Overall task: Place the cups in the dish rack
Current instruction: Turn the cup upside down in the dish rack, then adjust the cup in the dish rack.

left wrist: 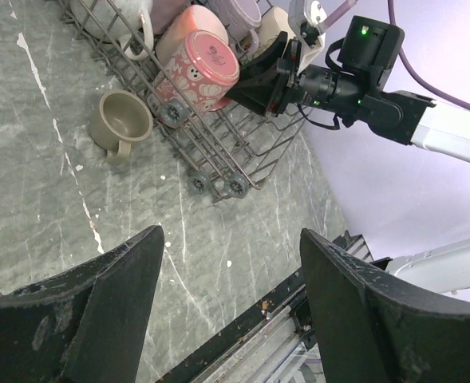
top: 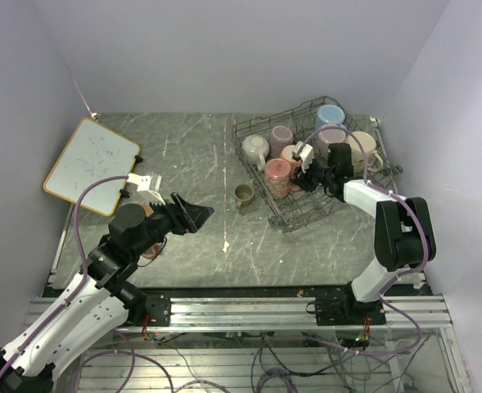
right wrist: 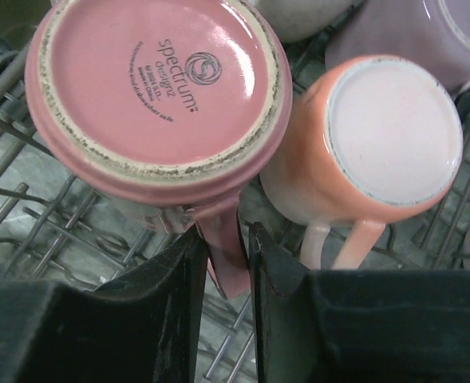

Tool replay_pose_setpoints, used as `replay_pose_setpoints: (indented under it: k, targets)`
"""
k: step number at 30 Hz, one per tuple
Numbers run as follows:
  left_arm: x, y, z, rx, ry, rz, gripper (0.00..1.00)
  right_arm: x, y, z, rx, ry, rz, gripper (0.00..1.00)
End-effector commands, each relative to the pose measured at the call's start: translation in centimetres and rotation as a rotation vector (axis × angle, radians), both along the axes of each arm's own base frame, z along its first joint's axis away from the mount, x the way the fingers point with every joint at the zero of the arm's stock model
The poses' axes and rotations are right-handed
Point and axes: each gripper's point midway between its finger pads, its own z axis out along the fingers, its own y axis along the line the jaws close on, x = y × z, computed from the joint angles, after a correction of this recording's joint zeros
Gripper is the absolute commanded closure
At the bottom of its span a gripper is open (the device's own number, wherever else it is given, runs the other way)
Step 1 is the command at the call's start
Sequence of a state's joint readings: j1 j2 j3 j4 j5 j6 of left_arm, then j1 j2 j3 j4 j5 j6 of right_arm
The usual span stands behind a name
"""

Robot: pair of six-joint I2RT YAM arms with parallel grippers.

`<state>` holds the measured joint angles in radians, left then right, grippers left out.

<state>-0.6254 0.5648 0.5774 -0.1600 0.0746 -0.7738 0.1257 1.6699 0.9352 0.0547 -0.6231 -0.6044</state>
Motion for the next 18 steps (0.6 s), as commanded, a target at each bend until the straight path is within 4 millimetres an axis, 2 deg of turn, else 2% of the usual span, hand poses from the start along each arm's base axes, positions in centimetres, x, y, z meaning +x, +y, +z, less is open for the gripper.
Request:
replay_pose_setpoints:
  k: [1,3,8,11,15,18]
  targets:
    - [-0.2,-0.5,0.7,-0.005,-0.035,-0.035,0.21,1.4,1.5,1.0,-0.038,-0.103,0.042,0.8]
    - [-0.2,-0.5,0.6,-0.005,-0.034,-0.034,0.21,1.5,1.8,0.7,-0.039,-0.102,0.054,0.88]
    - [-0.2,-0.5,0.6,-0.004,-0.035,-0.035,0.21,1.7,2.3,-0.2,-0.06,-0.113,0.057,0.86]
    - [0.0,-0.6,0.5,0.001,-0.031,-0.035,0.21,1.5,2.7,0.0,-0.076,-0.122,0.073,0.79]
    - [0.0,-0.7,0.3,0.004,-0.031,-0.035,0.21,1.3,2.8,0.9,-0.081,-0.131,0.08,0.61]
    - [0.1,-0.7,0.1,0.014,-0.028,-0.035,0.21,1.3,2.6,1.9,-0.083,-0.156,0.073,0.56]
